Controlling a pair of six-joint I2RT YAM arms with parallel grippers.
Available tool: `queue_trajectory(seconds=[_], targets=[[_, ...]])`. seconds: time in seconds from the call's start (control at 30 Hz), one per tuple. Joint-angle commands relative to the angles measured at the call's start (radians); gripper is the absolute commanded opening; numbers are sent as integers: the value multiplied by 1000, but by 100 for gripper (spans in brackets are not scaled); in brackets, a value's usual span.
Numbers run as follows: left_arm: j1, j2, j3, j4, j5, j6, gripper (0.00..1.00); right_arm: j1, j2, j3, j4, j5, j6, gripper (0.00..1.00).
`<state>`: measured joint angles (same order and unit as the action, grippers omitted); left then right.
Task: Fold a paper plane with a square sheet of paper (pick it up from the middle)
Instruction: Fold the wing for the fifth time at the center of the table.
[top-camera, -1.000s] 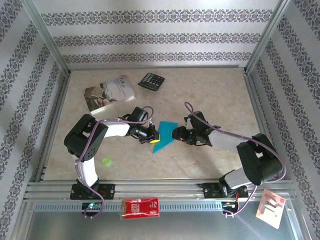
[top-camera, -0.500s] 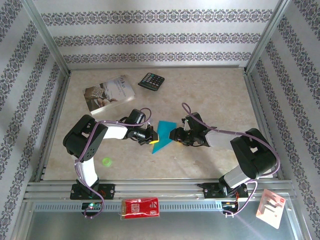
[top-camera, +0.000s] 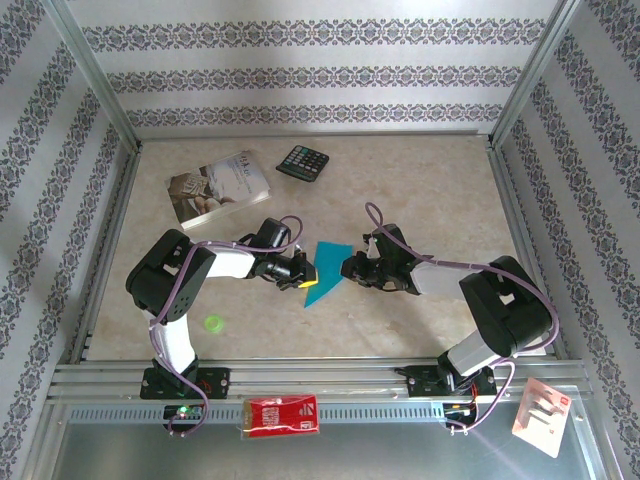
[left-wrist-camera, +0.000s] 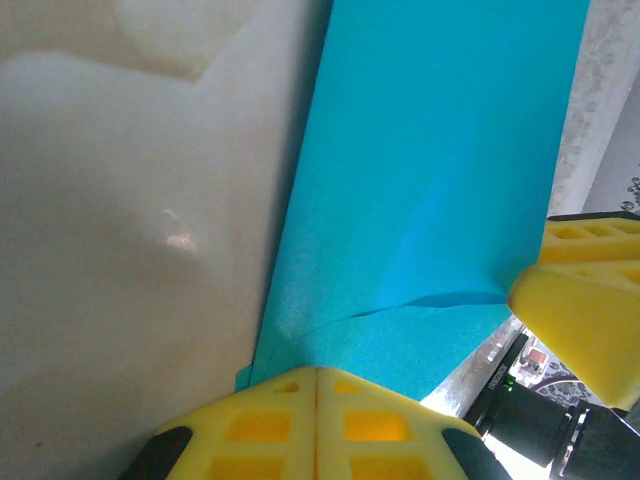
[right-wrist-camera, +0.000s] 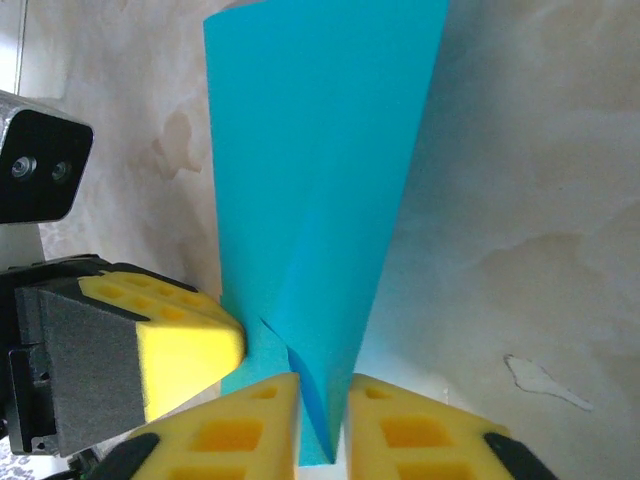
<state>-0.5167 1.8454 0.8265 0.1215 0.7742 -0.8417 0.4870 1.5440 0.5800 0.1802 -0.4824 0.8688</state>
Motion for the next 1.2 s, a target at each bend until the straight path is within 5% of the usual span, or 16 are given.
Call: queue_trajectory(seconds=[0.0,0.4,0.83,1.17], targets=[[4,13,-12,-15,-20,2,7,-1,-34,-3,-21,22,-4,14],[-6,-152,-85,77,-105,47,31,18,-89,15,-77,7,89,2],[-323,-422,-134,-28,-662,476,47,21,-119,34,-121,-61,235,0],[-421,-296,-65,-49,-779,641,49,16,-135,41,-113,-85,285,0]])
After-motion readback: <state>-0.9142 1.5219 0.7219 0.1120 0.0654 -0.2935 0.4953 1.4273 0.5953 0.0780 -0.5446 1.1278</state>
